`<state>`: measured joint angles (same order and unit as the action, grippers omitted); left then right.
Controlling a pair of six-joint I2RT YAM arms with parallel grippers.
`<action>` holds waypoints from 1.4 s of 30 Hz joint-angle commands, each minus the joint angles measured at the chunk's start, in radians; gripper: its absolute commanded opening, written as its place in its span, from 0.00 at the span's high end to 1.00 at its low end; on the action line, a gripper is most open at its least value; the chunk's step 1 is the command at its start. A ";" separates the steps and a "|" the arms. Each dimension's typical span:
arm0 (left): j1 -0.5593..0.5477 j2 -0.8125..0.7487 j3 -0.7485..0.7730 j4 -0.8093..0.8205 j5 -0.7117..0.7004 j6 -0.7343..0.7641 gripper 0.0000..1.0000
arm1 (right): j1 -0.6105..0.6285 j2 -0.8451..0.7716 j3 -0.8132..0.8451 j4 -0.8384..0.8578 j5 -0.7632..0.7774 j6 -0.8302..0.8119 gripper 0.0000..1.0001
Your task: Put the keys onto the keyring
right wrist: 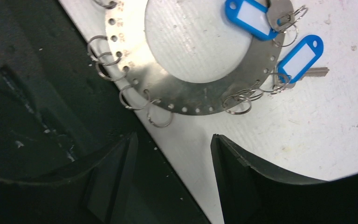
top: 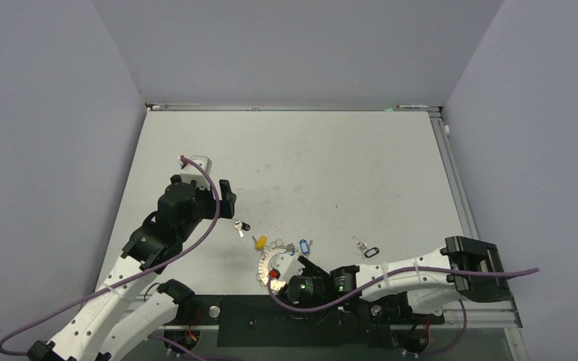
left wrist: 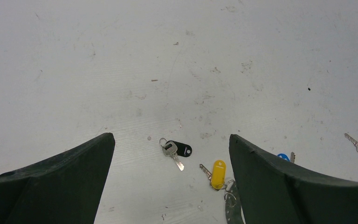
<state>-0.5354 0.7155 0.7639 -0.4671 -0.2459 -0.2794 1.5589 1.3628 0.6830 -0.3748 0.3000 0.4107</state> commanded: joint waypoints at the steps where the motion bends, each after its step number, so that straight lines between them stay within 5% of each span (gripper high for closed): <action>1: -0.005 -0.009 0.000 0.046 -0.002 0.008 0.10 | -0.067 0.005 0.032 0.035 -0.084 -0.062 0.41; 15: -0.008 -0.002 0.002 0.045 0.009 0.011 0.10 | -0.087 0.131 0.058 0.074 -0.186 -0.128 0.55; 33: -0.009 0.007 0.001 0.045 0.008 0.013 0.10 | -0.113 0.116 0.057 0.070 -0.149 -0.122 0.95; 42: -0.009 0.005 0.002 0.043 0.008 0.013 0.10 | -0.108 0.007 0.052 0.049 -0.113 -0.118 0.95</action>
<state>-0.5415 0.7231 0.7616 -0.4671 -0.2455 -0.2768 1.4525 1.4471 0.7238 -0.3275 0.1429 0.2955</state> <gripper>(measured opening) 0.902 0.067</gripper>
